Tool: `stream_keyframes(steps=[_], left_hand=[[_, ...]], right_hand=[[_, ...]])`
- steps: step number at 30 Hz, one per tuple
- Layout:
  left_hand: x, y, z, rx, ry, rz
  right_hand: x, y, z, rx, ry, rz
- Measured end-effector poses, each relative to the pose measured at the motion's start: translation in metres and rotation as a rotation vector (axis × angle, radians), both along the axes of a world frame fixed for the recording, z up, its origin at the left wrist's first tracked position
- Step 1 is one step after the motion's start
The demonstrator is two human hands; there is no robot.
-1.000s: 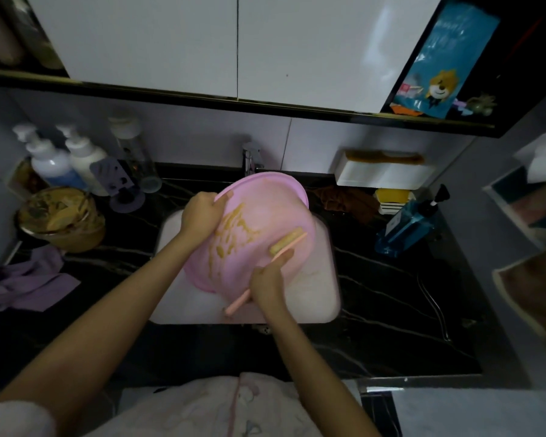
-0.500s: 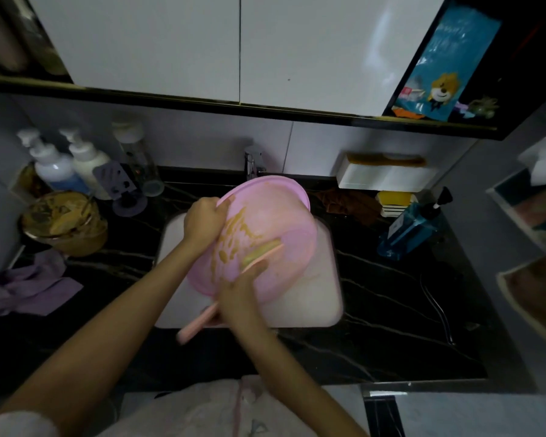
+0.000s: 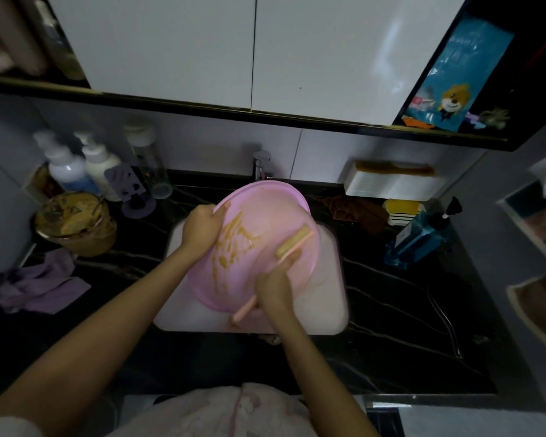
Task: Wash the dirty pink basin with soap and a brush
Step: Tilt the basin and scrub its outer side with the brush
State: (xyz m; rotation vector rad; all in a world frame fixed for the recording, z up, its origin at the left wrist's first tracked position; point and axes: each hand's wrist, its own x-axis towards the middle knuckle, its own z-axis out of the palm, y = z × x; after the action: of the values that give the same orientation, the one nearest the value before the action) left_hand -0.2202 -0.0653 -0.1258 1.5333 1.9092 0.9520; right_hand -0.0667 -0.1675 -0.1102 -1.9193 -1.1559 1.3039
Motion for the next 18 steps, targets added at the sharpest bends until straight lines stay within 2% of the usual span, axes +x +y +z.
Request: stream_keyframes(steps=[4, 10, 15, 18], left_hand=[[0.003, -0.009, 0.001, 0.006, -0.005, -0.032], [-0.009, -0.038, -0.010, 0.077, 0.045, -0.108], [-0.031, -0.071, -0.043, -0.098, -0.088, -0.210], [-0.042, -0.095, -0.076, -0.245, -0.305, -0.261]], right_hand=[[0.039, 0.010, 0.000, -0.028, 0.094, -0.117], [0.047, -0.001, 0.004, 0.285, -0.157, -0.054], [0.039, -0.002, 0.014, 0.431, -0.443, 0.296], [0.031, -0.001, 0.015, 0.436, -0.481, 0.311]])
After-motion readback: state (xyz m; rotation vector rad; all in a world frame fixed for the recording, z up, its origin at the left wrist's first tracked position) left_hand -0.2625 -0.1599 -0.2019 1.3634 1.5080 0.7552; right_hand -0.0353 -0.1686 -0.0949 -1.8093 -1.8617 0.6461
